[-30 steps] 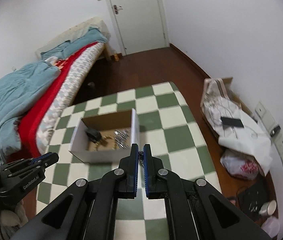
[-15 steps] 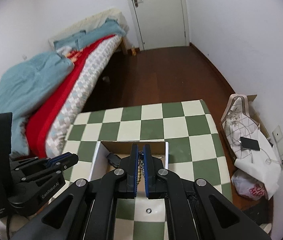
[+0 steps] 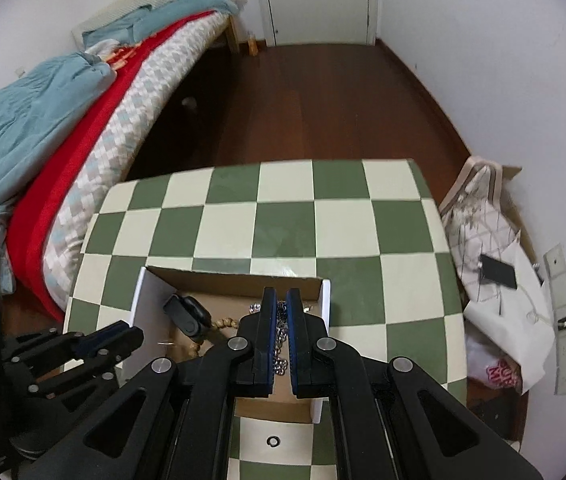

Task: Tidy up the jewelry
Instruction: 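Carry the pendant chain and earring with both tools into the box and open, then lift both tools away from the box, then grasp a small black ring with the right tool while the left tool grasps another black ring, then carry both black rings with both tools over the white box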

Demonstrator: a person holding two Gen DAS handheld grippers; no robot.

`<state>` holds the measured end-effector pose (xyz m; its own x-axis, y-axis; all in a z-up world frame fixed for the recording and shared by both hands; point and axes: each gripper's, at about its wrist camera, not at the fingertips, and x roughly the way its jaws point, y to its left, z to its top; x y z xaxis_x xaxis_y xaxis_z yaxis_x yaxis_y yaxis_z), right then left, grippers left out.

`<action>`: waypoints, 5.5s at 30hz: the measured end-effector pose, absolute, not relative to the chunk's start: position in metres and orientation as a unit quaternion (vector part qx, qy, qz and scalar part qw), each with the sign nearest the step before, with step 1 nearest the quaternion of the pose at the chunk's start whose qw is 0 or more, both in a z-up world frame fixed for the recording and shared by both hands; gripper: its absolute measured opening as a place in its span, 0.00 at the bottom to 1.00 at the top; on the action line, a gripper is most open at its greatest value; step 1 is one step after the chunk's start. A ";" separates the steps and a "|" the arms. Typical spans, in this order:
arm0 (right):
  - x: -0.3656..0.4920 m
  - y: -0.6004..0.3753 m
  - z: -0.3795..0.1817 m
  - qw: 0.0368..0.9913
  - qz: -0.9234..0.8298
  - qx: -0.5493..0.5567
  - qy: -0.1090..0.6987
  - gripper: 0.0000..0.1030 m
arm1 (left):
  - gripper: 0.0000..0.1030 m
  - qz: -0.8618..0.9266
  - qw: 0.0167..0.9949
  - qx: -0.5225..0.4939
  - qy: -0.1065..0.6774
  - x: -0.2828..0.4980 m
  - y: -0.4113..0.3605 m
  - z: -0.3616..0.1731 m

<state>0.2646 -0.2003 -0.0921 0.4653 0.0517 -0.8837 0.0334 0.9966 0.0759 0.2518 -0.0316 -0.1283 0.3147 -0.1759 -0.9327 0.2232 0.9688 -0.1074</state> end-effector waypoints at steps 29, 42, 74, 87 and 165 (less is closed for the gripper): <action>0.180 -0.202 -0.106 0.852 -0.055 0.020 0.520 1.00 | 1.00 -0.007 0.887 0.042 0.459 0.199 0.009 -0.082; 0.111 -0.191 -0.057 0.890 -0.067 -0.006 0.452 1.00 | 1.00 -0.026 0.906 0.041 0.420 0.132 0.004 -0.053; 0.091 -0.273 -0.196 0.871 -0.086 0.091 0.474 0.71 | 1.00 0.097 0.895 0.137 0.413 0.105 -0.024 -0.135; 0.128 -0.244 -0.229 0.874 -0.078 0.013 0.479 0.13 | 1.00 0.092 0.873 0.158 0.452 0.124 -0.043 -0.173; 0.191 -0.220 -0.119 0.894 0.005 0.122 0.432 0.13 | 0.08 -0.071 0.871 0.013 0.486 0.198 -0.043 -0.109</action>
